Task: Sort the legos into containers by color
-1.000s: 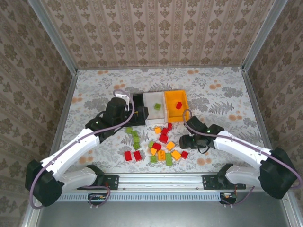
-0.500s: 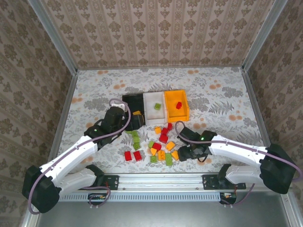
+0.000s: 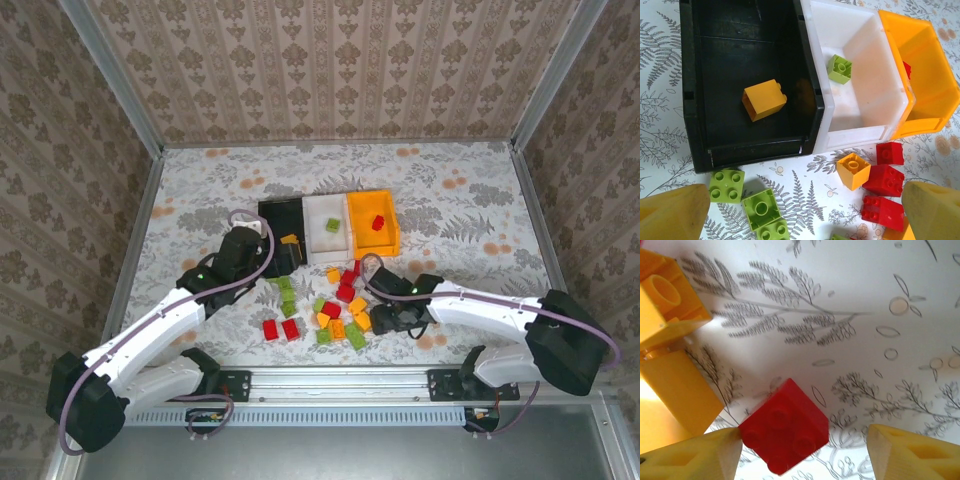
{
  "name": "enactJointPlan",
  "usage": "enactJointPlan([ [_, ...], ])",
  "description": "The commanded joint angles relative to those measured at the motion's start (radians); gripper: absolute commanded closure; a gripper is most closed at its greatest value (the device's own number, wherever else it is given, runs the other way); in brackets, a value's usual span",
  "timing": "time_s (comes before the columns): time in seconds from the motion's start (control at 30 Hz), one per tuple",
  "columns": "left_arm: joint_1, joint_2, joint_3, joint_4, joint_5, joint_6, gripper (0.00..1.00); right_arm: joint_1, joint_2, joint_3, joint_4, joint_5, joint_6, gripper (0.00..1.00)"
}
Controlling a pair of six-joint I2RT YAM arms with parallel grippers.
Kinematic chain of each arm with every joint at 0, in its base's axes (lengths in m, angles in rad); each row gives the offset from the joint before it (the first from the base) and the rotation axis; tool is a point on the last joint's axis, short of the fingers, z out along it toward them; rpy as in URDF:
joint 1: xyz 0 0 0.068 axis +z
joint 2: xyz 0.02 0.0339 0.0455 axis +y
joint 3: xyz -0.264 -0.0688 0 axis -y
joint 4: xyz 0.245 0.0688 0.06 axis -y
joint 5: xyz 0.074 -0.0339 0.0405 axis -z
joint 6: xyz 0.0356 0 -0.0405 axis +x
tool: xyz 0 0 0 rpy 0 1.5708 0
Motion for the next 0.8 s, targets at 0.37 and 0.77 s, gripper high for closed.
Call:
enactJointPlan([
  [0.37,0.015,-0.006,-0.024,-0.005,-0.011,-0.022,0.0,-0.069,0.011,-0.028,0.013,0.102,0.016,0.35],
  [0.77,0.019,0.006,-0.037,0.006,-0.008,-0.025,0.0,-0.158,0.064,-0.01,0.126,0.022,0.005,0.42],
])
